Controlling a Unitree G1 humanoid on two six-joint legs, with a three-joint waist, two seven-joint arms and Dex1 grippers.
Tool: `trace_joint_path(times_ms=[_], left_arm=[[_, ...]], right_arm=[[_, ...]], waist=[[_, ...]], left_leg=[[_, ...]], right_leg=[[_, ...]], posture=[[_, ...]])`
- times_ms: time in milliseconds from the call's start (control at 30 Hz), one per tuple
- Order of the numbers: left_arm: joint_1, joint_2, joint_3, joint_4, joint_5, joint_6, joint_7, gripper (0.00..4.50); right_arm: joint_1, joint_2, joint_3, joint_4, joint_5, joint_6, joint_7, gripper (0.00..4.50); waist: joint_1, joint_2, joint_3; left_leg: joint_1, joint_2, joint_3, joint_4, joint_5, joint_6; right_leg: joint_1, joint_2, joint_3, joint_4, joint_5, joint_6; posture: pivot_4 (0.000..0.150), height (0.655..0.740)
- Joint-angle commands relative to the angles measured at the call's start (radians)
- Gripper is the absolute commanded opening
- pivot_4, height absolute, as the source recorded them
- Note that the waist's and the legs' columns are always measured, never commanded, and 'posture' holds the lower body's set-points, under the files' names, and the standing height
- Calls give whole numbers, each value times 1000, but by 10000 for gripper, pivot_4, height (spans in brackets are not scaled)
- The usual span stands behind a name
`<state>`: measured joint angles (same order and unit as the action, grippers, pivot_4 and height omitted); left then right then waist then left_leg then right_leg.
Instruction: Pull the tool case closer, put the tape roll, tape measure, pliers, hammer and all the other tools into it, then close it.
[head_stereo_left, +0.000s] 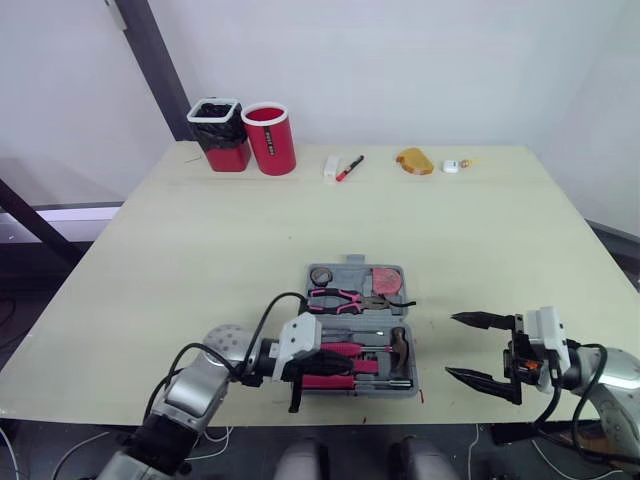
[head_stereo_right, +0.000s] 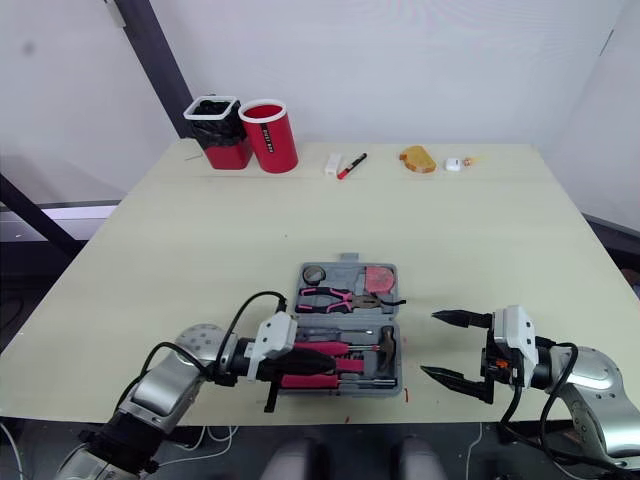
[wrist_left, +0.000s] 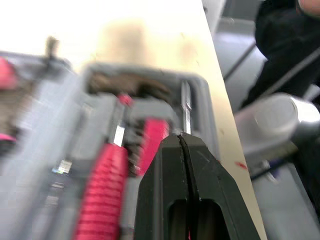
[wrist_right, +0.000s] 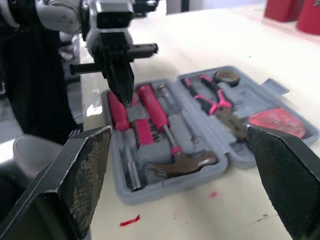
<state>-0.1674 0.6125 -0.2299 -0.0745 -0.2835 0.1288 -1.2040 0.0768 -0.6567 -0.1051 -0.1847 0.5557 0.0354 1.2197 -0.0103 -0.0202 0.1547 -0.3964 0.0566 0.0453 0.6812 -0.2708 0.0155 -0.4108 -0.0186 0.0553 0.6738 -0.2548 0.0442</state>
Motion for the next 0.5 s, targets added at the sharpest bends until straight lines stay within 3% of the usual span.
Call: trace_joint_path(times_ms=[33, 433, 467, 500], left_arm=[[40, 21, 140, -78, -71, 31, 76, 445], [232, 34, 443, -72, -168, 84, 236, 445], [259, 37, 466, -62, -165, 77, 241, 5411], [284, 37, 484, -56, -159, 68, 248, 7505]], right_arm=[[-23, 10, -64, 2, 46, 13, -34, 45000], [32, 32, -163, 112, -16, -48, -133, 45000], [47, 36, -173, 113, -21, -54, -145, 45000], [61, 40, -185, 114, -22, -59, -154, 45000]], waist=[[-3, 0, 0], [-2, 0, 0], [-3, 0, 0], [-3, 0, 0]], left_leg=[[0, 0, 0, 0, 0, 0], [0, 0, 0, 0, 0, 0], [0, 1, 1, 0, 0, 0], [0, 1, 1, -1, 0, 0]], right_leg=[[0, 0, 0, 0, 0, 0], [0, 0, 0, 0, 0, 0], [0, 0, 0, 0, 0, 0], [0, 0, 0, 0, 0, 0]], posture=[[1500, 7400], [1500, 7400], [1500, 7400], [1500, 7400]])
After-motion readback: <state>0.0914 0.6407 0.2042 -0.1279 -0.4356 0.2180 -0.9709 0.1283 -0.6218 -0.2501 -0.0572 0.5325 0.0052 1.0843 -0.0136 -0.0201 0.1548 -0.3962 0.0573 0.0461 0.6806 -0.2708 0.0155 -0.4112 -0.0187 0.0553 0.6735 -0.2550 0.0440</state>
